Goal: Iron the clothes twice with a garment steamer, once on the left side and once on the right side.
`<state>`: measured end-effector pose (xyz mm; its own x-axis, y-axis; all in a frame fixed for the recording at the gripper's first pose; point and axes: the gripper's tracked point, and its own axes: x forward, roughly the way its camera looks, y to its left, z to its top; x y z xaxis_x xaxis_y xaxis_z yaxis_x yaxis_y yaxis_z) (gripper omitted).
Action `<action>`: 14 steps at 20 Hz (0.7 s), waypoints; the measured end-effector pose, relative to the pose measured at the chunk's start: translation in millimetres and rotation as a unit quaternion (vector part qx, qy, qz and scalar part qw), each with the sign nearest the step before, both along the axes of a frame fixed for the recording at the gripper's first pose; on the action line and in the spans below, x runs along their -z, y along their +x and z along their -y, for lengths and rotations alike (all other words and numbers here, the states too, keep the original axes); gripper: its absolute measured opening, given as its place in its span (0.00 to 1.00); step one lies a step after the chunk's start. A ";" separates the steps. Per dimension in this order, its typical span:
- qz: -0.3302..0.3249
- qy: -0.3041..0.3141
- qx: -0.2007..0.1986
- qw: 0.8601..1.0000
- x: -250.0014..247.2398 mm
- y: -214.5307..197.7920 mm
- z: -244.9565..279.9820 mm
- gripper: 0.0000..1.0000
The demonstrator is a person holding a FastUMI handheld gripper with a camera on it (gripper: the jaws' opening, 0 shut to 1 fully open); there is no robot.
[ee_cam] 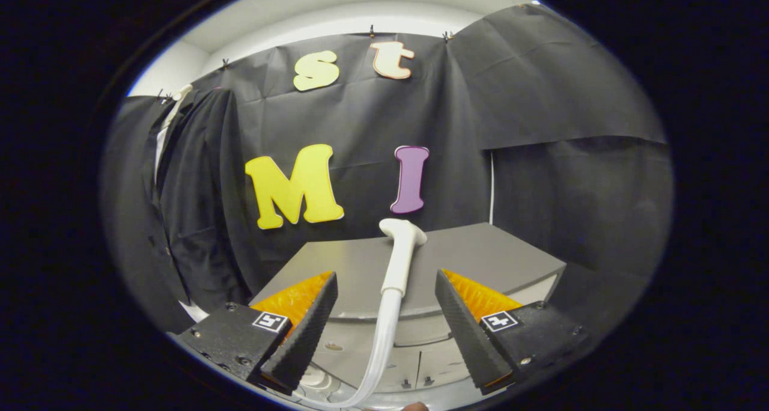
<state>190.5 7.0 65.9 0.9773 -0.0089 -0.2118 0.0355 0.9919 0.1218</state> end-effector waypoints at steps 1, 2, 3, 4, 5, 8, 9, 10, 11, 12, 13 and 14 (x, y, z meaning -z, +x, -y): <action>-0.005 0.003 -0.011 1.000 -3.1 10.7 -0.5 1.00; -0.013 0.005 -0.018 1.000 -2.2 22.0 0.0 1.00; -0.025 0.007 -0.029 0.999 -0.3 33.2 -1.4 1.00; -0.038 0.009 -0.038 0.999 2.1 43.9 -2.4 1.00; -0.053 0.012 -0.046 0.997 4.2 53.6 -4.2 1.00; -0.104 0.023 -0.059 0.993 16.9 75.4 -2.8 1.00; -0.118 0.026 -0.058 0.991 17.8 82.6 -1.5 1.00; -0.132 0.028 -0.059 0.989 20.2 90.2 -0.7 1.00; -0.147 0.031 -0.054 0.987 23.2 99.9 2.3 1.00; -0.166 0.034 -0.047 0.984 27.9 109.0 6.3 1.00; -0.184 0.039 -0.037 0.981 34.0 118.4 12.0 0.99; -0.204 0.050 -0.033 0.977 39.3 124.6 13.9 0.99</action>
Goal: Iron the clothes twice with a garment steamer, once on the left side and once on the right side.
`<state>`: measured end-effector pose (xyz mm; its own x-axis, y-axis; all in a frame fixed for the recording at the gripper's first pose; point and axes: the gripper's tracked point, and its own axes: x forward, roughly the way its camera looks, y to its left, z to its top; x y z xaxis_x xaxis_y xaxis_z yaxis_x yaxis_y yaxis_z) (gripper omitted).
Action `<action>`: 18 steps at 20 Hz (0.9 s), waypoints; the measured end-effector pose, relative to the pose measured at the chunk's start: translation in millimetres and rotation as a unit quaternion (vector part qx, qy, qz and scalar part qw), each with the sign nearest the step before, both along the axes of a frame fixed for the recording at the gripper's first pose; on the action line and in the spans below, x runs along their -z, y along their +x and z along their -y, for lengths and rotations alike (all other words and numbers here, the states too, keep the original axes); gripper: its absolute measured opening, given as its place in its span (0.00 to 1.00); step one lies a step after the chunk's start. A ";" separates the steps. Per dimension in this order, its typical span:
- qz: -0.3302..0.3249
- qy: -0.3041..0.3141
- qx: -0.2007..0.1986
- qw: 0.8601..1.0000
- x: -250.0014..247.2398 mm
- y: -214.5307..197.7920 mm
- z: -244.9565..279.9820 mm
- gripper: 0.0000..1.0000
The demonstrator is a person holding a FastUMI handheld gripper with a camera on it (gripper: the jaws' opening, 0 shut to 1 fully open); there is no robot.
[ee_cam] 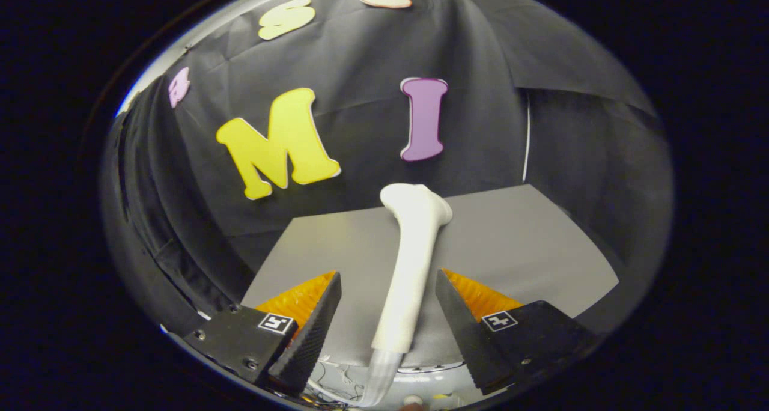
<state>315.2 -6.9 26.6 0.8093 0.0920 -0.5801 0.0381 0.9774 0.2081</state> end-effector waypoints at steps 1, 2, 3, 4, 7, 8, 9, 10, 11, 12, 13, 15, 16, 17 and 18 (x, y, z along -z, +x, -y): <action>-0.018 0.013 0.005 1.000 5.5 4.0 1.3 0.98; -0.032 0.020 0.008 0.999 9.8 8.7 3.2 0.98; -0.039 0.022 0.010 0.999 12.6 11.6 6.5 0.98; -0.045 0.021 0.013 0.999 14.6 14.3 9.9 0.97; -0.070 0.016 0.019 0.997 27.4 19.5 14.2 0.90; -0.078 0.018 0.020 0.997 30.9 19.8 13.7 0.88; -0.088 0.017 0.020 0.996 34.3 19.7 13.1 0.83; -0.084 0.013 0.021 0.996 33.3 22.1 14.5 0.80; -0.087 0.010 0.021 0.996 34.7 23.2 15.3 0.77; -0.092 0.006 0.021 0.996 35.9 22.4 14.5 0.72; -0.087 0.002 0.021 0.996 35.1 22.4 13.5 0.70; -0.090 0.009 0.024 0.996 36.3 21.2 6.5 0.58; -0.090 0.010 0.027 0.996 37.5 22.3 7.1 0.48; -0.088 0.018 0.032 0.995 37.7 23.5 6.6 0.45; -0.088 0.029 0.035 0.995 37.0 24.5 5.0 0.44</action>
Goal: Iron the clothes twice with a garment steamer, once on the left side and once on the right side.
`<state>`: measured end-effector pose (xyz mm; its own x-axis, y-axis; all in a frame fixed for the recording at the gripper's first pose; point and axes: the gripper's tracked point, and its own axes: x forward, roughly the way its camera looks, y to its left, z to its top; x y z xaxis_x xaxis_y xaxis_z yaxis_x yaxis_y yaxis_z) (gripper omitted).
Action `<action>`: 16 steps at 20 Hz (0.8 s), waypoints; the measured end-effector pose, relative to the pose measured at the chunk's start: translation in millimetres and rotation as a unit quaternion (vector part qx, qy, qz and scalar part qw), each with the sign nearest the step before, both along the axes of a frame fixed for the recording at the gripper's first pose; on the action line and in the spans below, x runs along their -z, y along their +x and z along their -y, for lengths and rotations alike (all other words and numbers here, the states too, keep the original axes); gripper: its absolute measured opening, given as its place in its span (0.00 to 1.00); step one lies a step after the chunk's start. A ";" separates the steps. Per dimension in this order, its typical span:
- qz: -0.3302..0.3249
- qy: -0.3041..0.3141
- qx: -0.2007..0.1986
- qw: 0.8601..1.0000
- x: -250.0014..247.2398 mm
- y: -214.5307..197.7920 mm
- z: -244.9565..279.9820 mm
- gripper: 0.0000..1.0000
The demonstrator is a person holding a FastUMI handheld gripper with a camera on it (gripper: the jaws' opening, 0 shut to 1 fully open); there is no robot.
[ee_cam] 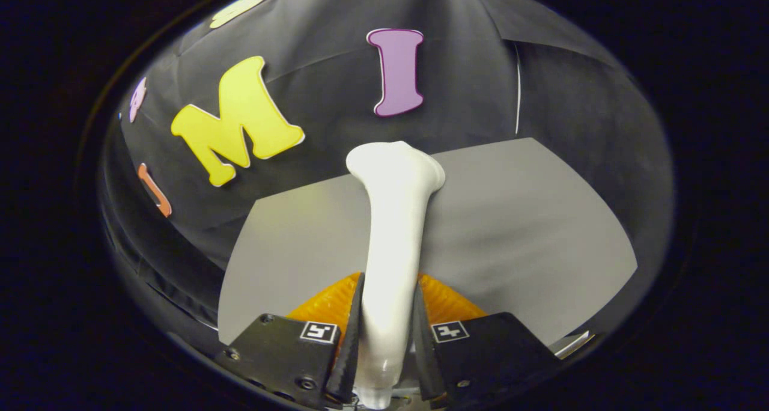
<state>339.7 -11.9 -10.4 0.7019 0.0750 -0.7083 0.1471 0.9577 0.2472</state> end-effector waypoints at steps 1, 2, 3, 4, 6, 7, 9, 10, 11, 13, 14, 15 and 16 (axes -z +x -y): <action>0.000 0.009 0.003 1.000 -1.9 -1.4 -0.7 0.42; 0.005 0.014 0.006 1.000 -4.4 -2.8 -1.3 0.39; 0.007 0.014 0.009 1.000 -7.4 -4.0 1.2 0.37; 0.010 0.010 0.014 1.000 -12.3 -6.3 3.4 0.37; 0.023 0.006 0.024 0.999 -23.5 -10.3 3.9 0.37; 0.031 0.002 0.024 0.999 -28.7 -12.3 1.6 0.36; 0.047 -0.006 0.030 0.998 -35.2 -17.5 1.6 0.36; 0.056 -0.008 0.036 0.998 -38.7 -19.9 1.9 0.36; 0.067 -0.009 0.041 0.997 -43.6 -22.5 2.9 0.36; 0.086 -0.008 0.045 0.995 -53.0 -28.7 1.5 0.36; 0.097 -0.003 0.043 0.994 -60.7 -32.1 -3.2 0.36; 0.106 -0.001 0.040 0.994 -67.6 -34.4 -8.6 0.35; 0.115 -0.003 0.037 0.993 -72.9 -38.7 -12.2 0.35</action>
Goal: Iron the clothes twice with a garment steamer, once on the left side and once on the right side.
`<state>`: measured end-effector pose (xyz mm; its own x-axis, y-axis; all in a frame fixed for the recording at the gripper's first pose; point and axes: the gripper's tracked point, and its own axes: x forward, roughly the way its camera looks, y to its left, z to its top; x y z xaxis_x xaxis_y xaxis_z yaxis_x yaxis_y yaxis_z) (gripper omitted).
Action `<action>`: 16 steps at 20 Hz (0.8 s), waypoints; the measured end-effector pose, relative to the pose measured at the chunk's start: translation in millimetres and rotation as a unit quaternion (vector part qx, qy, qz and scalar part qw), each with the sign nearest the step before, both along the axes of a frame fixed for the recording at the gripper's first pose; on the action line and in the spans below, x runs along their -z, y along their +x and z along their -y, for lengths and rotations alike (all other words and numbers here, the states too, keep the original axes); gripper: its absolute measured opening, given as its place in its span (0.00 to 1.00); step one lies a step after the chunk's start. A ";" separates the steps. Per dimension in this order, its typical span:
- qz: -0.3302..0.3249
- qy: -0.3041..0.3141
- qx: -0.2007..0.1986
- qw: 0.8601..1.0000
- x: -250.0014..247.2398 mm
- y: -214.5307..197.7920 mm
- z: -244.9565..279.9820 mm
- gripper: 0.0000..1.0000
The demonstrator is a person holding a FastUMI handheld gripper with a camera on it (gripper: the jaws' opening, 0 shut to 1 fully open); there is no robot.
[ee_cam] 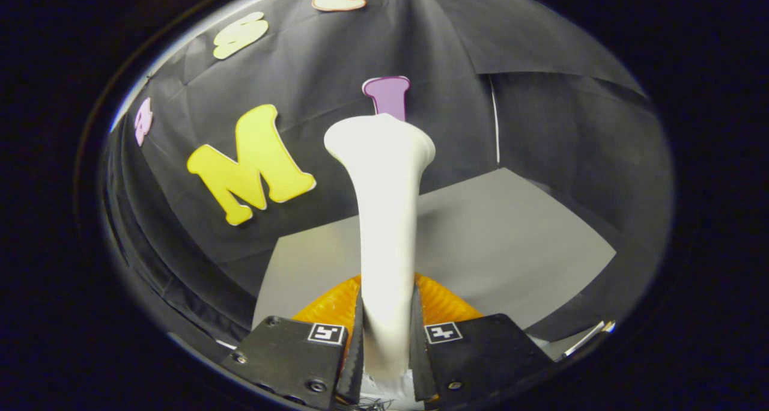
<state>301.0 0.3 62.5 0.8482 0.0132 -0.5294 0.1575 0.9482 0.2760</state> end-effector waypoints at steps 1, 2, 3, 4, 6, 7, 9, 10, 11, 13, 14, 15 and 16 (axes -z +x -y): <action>0.010 -0.006 -0.002 1.000 -7.0 -4.2 -4.2 0.35; 0.021 -0.010 -0.004 1.000 -12.7 -7.8 -10.1 0.35; 0.029 -0.010 -0.008 0.999 -20.7 -14.3 -17.4 0.35; 0.033 -0.008 -0.015 0.999 -24.7 -21.3 -26.9 0.35; 0.044 0.005 -0.031 0.999 -36.1 -33.1 -47.9 0.35; 0.050 0.005 -0.038 0.998 -43.2 -38.5 -57.0 0.35; 0.066 0.001 -0.048 0.997 -56.9 -50.2 -72.2 0.35; 0.076 0.000 -0.053 0.996 -63.9 -55.8 -80.8 0.35; 0.085 0.001 -0.059 0.995 -70.4 -62.4 -89.3 0.35; 0.104 0.011 -0.064 0.992 -83.5 -76.1 -105.7 0.35; 0.115 0.012 -0.065 0.991 -88.5 -83.5 -112.2 0.35; 0.127 0.010 -0.068 0.989 -94.5 -89.7 -119.8 0.35; 0.141 0.004 -0.073 0.987 -101.1 -96.4 -128.9 0.35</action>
<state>204.6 129.2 163.6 0.9504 0.1500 -0.2724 -0.0650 0.9525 0.2976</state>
